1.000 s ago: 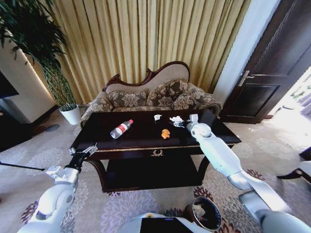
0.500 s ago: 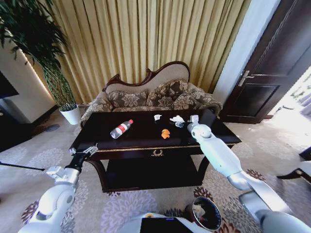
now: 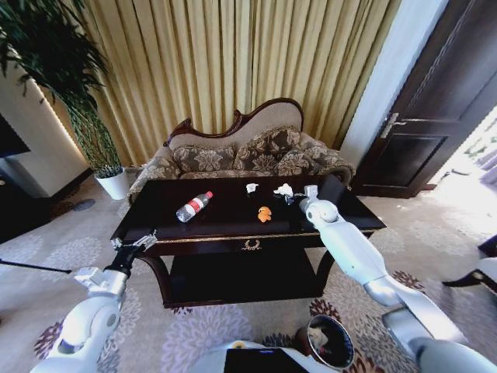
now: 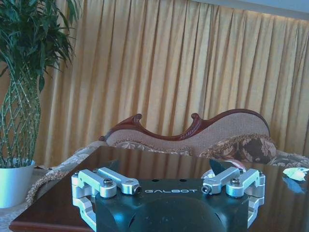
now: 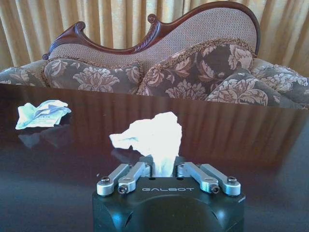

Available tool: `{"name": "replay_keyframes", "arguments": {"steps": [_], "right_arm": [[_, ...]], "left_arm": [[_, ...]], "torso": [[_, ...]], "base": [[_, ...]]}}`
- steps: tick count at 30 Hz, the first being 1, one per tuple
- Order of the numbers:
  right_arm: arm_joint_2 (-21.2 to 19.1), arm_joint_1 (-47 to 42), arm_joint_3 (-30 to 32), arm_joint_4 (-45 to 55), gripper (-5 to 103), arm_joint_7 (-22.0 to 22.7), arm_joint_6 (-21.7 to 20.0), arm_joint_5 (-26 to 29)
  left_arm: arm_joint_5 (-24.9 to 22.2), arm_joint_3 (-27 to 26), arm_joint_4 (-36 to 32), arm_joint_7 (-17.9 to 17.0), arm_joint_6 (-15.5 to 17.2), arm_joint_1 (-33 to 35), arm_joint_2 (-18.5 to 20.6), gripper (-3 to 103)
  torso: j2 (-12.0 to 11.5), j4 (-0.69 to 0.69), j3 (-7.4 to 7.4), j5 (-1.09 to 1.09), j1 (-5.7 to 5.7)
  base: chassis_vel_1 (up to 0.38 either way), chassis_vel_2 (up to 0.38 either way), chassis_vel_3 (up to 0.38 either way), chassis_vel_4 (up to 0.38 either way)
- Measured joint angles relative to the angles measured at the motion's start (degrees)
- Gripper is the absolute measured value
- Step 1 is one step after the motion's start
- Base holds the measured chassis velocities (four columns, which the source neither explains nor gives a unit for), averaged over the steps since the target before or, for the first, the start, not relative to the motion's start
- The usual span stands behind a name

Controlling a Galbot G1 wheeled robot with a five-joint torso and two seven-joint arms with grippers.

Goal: Move to the front of the table and place the trash on the table into the trash bin.

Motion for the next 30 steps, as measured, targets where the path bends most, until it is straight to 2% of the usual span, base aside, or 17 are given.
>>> {"name": "replay_keyframes", "arguments": {"steps": [2,3,5,8,20,25,30], "right_arm": [[0.07,-0.04,0.0,-0.01,16,-0.05,0.1,0.09],[0.07,-0.04,0.0,-0.01,16,-0.05,0.1,0.09],[0.16,-0.05,0.0,-0.01,5,-0.06,0.16,0.2],[0.2,-0.22,0.2,0.4,1,-0.02,0.3,0.55],[-0.94,-3.16,3.43,7.06,0,1.92,0.34,4.06],[-3.44,-6.12,6.4,12.38,0,3.05,0.07,6.96],[-6.31,-11.86,11.98,20.25,0,6.64,1.55,12.68]], "left_arm": [[0.01,0.17,0.01,0.0,-0.01,0.0,-0.07,100],[0.01,0.17,0.01,0.0,-0.01,0.0,-0.07,100],[0.0,0.29,0.01,-0.01,-0.01,-0.01,-0.11,100],[0.0,0.26,0.01,-0.02,-0.01,-0.03,-0.09,100],[-0.02,-0.08,-0.1,-0.09,-0.02,-0.07,0.14,100],[-0.06,-0.16,0.05,-0.31,-0.02,-0.43,0.3,100],[-0.08,-0.12,0.62,-0.4,-0.02,-0.86,-0.02,100]], "torso": [[0.0,0.0,0.0,0.0,0.0],[0.0,0.0,0.0,0.0,0.0],[0.0,0.0,0.0,0.0,0.0],[0.0,0.0,0.0,0.0,0.0],[0.0,0.0,0.0,0.0,0.0],[0.0,0.0,0.0,0.0,0.0],[0.0,0.0,-0.01,0.0,0.0]], "base": [[0.0,0.0,0.0,0.0],[0.0,0.0,0.0,0.0],[0.0,0.0,0.0,0.0],[0.0,0.0,0.0,0.0],[0.0,0.0,0.0,0.0],[0.0,0.0,0.0,0.0],[0.0,0.0,0.0,0.0]]}}
